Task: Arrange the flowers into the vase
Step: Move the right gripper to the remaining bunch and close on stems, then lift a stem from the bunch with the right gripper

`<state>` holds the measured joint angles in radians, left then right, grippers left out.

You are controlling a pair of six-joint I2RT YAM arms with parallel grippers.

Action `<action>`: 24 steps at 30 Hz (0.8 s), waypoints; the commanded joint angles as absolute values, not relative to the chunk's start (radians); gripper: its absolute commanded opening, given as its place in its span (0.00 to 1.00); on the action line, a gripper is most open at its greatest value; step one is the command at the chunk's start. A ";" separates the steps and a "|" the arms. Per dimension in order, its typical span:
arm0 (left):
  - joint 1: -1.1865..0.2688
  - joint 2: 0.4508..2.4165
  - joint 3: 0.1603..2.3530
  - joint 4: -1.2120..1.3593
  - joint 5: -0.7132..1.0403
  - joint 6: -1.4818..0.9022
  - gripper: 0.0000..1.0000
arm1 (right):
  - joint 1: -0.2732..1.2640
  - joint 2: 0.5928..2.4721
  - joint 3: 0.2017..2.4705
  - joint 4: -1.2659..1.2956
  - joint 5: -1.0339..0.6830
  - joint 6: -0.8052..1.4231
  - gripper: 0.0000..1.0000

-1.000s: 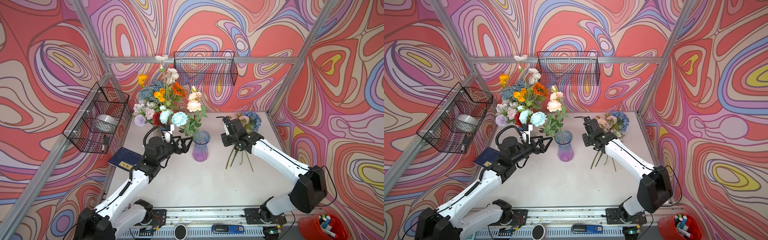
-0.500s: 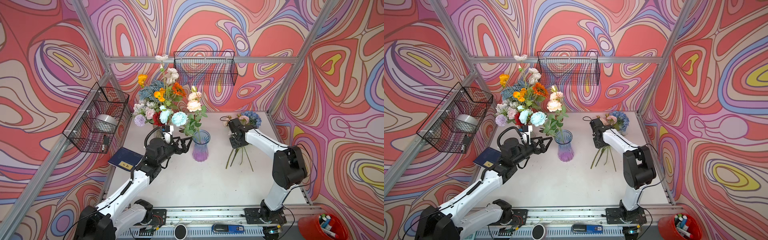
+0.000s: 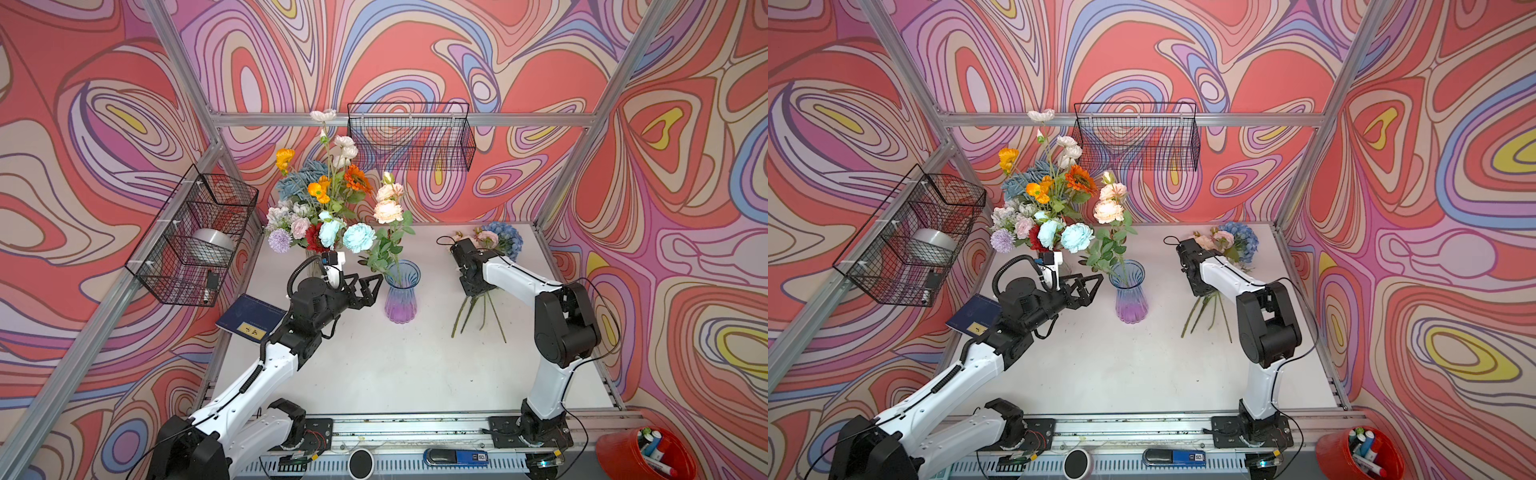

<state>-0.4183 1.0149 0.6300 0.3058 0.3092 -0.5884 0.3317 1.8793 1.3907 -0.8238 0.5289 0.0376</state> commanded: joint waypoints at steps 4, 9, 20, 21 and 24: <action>-0.422 1.007 0.631 0.319 0.304 -0.603 1.00 | 0.316 1.863 1.371 -0.737 0.558 -0.001 0.34; -0.421 0.999 0.629 0.312 0.299 -0.603 1.00 | 0.306 1.896 1.369 -0.715 0.565 -0.020 0.29; -0.422 1.000 0.639 0.310 0.296 -0.607 1.00 | 0.294 1.919 1.361 -0.686 0.511 -0.020 0.22; -0.423 1.001 0.640 0.309 0.296 -0.608 1.00 | 0.295 1.920 1.360 -0.686 0.511 -0.020 0.22; -0.423 1.000 0.642 0.308 0.296 -0.608 1.00 | 0.289 1.922 1.355 -0.685 0.503 -0.017 0.18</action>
<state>-0.4183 1.0145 0.6300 0.3035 0.3042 -0.5999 0.2996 1.9030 1.3727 -0.6960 0.5198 -0.0231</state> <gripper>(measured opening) 0.998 0.186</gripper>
